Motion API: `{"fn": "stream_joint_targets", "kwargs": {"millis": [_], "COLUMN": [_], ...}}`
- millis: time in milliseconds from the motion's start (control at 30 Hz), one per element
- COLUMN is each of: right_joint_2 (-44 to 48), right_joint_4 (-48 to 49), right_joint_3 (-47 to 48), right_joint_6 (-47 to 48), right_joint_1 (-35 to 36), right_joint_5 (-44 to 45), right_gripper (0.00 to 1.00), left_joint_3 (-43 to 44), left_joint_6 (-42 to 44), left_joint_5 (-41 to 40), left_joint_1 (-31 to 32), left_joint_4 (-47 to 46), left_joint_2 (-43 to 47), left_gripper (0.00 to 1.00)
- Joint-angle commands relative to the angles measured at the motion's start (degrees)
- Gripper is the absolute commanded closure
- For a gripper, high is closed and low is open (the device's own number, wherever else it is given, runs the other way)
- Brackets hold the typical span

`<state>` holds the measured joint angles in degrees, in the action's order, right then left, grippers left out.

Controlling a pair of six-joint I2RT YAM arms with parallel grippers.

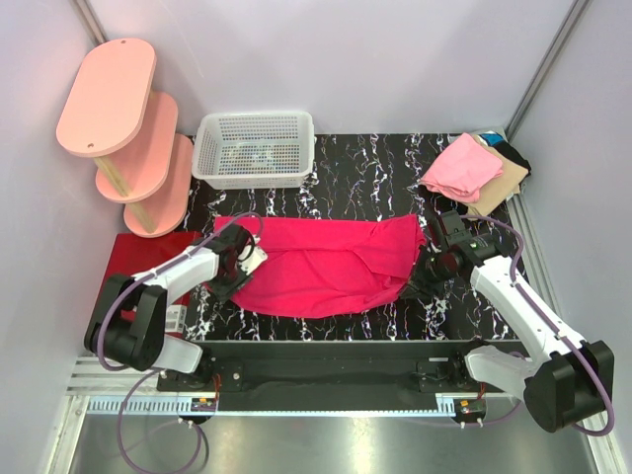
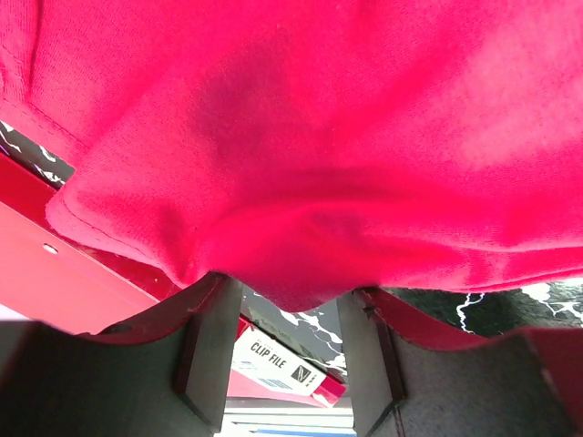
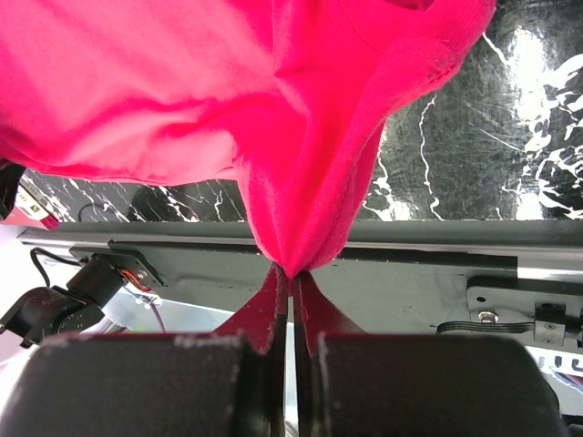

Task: Fold and stack the t-shirts
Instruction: Fold the other side of the tshirt into a rectangle

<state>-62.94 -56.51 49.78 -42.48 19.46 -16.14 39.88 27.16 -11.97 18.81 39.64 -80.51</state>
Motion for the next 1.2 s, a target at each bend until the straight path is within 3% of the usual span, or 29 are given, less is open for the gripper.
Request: {"fn": "stream_joint_targets", "kwargs": {"millis": [0, 167, 300, 533, 933, 1167], "right_joint_2": [-0.26, -0.17, 0.36, 0.62, 5.28, 6.86], "right_joint_4": [1.67, 1.67, 1.67, 0.97, -11.6, -14.94], "right_joint_3": [-0.12, -0.03, 0.05, 1.46, 5.15, 5.16], "right_joint_6": [0.73, 0.47, 0.2, 0.47, 3.19, 3.46], "right_joint_1": [0.4, 0.4, 0.4, 0.4, 0.31, 0.4], "right_joint_5": [-1.17, -1.44, -1.44, -1.17, -2.32, -2.84], "right_gripper": [1.0, 1.0, 1.0, 1.0, 1.0, 1.0], "left_joint_3": [0.38, -0.85, -0.85, 1.86, 6.7, 7.06], "left_joint_6": [-0.18, 0.44, 1.05, 1.76, 3.69, 4.75], "left_joint_5": [0.37, 0.54, 1.33, 2.65, 5.9, 10.12], "left_joint_1": [-0.7, -1.93, -3.33, -4.92, -5.54, -5.54], "left_joint_4": [-4.65, -7.29, -7.73, -4.05, 14.58, 23.64], "left_joint_2": [-2.63, -5.88, -5.89, -1.59, 16.68, 18.99], "left_gripper": [0.51, 0.6, 0.83, 1.0, 1.0, 0.93]}}
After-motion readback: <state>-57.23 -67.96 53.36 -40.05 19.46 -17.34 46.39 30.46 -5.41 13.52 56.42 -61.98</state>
